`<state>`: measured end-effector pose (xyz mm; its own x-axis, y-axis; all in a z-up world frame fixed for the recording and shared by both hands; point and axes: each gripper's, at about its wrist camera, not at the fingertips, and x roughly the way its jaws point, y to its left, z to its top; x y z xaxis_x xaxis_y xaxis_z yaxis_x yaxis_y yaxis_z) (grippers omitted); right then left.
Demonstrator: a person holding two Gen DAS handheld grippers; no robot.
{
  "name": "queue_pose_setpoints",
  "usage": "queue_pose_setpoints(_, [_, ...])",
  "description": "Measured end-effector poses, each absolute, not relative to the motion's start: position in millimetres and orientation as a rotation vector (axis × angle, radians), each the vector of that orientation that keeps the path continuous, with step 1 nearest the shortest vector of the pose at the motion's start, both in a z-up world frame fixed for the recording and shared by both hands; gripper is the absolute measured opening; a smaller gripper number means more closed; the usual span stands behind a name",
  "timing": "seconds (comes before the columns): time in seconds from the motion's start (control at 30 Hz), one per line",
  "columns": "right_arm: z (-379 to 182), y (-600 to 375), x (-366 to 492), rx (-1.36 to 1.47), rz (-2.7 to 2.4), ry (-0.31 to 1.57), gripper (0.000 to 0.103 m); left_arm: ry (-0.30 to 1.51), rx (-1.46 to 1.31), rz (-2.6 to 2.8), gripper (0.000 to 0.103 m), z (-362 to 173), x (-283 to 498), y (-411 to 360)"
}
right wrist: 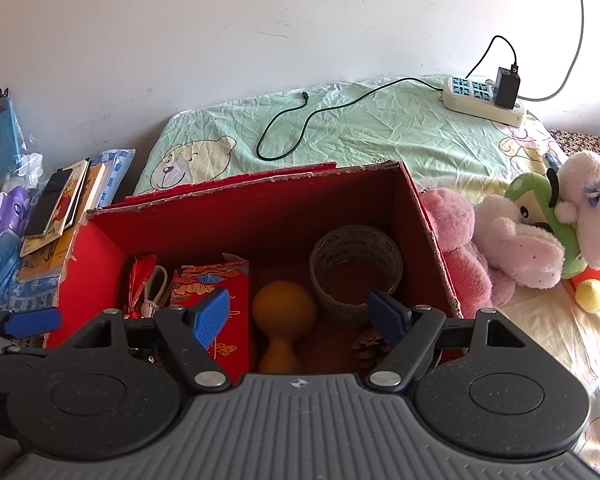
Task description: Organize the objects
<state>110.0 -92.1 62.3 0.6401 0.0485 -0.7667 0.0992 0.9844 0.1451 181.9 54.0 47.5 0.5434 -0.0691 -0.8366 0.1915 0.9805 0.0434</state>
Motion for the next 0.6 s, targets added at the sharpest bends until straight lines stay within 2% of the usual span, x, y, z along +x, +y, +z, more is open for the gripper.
queue_pose_setpoints(0.6, [63.7, -103.0, 98.9, 0.237, -0.052, 0.851, 0.079, 0.974, 0.171, -0.155, 0.102, 47.6, 176.4, 46.9])
